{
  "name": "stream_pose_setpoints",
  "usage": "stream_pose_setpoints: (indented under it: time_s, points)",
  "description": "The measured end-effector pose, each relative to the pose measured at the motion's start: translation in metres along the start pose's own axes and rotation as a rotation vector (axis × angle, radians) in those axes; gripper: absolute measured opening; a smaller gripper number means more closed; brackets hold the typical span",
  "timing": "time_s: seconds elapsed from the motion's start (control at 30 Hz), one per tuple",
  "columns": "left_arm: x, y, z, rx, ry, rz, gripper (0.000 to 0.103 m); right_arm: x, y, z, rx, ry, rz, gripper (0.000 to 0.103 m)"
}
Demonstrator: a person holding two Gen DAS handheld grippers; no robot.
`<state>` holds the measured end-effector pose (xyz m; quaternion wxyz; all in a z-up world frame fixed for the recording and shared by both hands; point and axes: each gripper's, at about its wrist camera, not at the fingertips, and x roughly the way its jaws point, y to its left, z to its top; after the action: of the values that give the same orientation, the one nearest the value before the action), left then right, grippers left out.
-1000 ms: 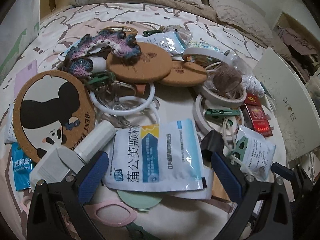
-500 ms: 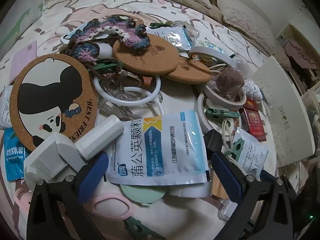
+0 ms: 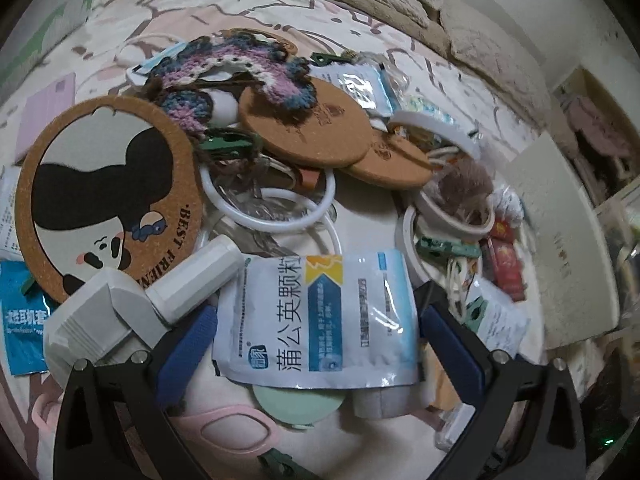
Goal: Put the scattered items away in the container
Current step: 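Close the left tool on the blue-and-white sachet while the right tool hovers over the clear case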
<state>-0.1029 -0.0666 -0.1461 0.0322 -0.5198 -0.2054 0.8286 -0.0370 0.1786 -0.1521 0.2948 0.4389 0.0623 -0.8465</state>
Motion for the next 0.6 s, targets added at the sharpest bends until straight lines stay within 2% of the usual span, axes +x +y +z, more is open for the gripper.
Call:
stream_pose_setpoints:
  time_s: [0.1, 0.2, 0.4, 0.6]
  points:
    - [-0.002, 0.011, 0.005, -0.060, 0.011, -0.066, 0.103, 0.000, -0.002, 0.002, 0.017, 0.003, 0.017, 0.103]
    - [-0.003, 0.018, 0.010, -0.100, 0.017, -0.099, 0.103, -0.003, -0.009, 0.003, 0.063, 0.002, 0.054, 0.103]
    - [-0.006, 0.018, 0.009, -0.111, 0.005, -0.092, 0.103, -0.004, -0.007, 0.004, 0.072, 0.013, 0.080, 0.103]
    - [-0.012, 0.031, 0.011, -0.197, -0.024, -0.115, 0.103, -0.004, 0.009, 0.002, 0.002, 0.053, 0.126, 0.103]
